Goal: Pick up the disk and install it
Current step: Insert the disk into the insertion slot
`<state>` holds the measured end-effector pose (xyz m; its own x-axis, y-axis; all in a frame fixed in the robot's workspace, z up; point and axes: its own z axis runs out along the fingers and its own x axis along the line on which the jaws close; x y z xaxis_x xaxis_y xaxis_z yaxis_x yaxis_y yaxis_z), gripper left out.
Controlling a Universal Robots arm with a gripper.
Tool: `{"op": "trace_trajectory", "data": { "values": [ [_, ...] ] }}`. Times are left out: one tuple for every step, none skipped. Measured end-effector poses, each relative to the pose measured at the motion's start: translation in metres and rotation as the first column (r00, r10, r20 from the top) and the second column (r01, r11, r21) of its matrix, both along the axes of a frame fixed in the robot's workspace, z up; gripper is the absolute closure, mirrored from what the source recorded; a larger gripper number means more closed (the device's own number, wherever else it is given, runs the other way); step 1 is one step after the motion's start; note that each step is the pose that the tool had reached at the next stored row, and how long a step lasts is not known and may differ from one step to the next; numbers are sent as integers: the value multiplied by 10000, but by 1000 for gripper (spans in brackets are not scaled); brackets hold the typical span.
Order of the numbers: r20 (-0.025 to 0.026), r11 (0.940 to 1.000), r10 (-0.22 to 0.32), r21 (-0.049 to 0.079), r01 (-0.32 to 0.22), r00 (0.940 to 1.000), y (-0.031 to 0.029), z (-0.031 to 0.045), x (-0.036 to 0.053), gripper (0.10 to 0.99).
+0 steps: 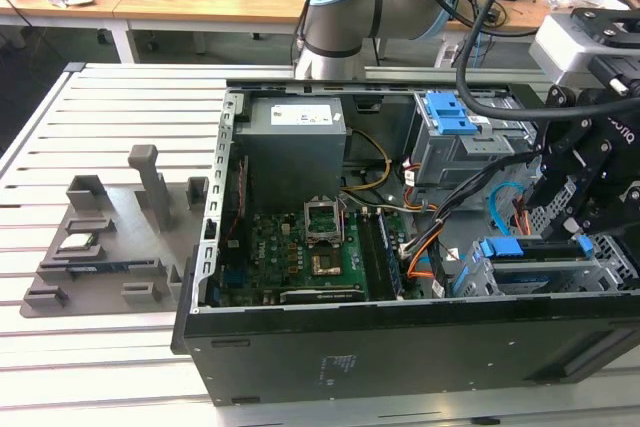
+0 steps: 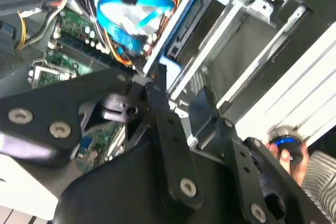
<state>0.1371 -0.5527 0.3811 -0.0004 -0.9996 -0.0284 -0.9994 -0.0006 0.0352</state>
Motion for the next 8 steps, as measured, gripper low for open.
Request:
{"op": "trace_trajectory", "data": {
  "values": [
    [1, 10000, 0, -2, 0, 10000, 0, 0, 0, 643],
    [1, 10000, 1, -2, -1, 10000, 0, 0, 0, 643],
    [1, 10000, 1, -1, -1, 10000, 0, -2, 0, 643],
    [1, 10000, 0, -1, 0, 10000, 0, -3, 0, 725],
    [2, 10000, 0, -1, 0, 10000, 0, -3, 0, 725],
    [1, 10000, 1, -1, -1, 10000, 0, -4, 0, 788],
    [1, 10000, 1, -1, -1, 10000, 0, -5, 0, 847],
    [1, 10000, 0, -1, 0, 10000, 0, -6, 0, 906]
  ]
}}
